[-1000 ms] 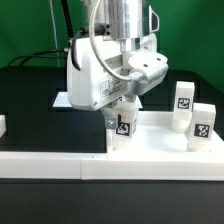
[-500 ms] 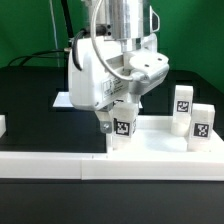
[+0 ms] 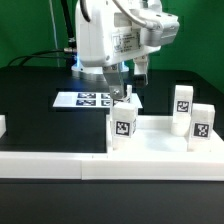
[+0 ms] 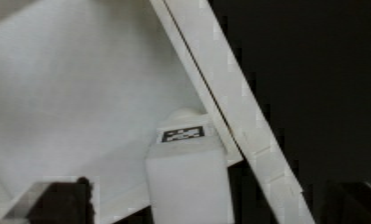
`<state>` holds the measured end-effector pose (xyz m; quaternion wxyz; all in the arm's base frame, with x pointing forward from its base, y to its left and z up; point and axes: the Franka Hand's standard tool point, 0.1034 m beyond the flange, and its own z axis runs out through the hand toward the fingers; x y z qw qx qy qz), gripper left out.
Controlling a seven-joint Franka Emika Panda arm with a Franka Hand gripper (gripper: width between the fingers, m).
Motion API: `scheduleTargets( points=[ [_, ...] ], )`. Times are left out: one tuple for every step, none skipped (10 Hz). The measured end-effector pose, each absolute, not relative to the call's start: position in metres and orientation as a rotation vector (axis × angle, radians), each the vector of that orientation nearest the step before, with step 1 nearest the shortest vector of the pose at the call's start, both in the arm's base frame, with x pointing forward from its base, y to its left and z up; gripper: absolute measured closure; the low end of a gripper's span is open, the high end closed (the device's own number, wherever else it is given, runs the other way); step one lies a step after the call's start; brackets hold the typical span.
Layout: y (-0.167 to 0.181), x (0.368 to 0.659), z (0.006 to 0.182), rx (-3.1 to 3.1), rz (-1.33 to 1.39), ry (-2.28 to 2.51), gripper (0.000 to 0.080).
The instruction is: Assemble square table
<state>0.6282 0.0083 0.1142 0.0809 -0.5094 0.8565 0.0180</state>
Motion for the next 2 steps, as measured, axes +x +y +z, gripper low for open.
scheduleTargets(
  points=[
    [0.0084,0.6285,0.1146,-1.523,0.053,2.560,0.0150],
    [0.0085,0.6283,0.1141,-1.523,0.054,2.560,0.0150]
  ],
)
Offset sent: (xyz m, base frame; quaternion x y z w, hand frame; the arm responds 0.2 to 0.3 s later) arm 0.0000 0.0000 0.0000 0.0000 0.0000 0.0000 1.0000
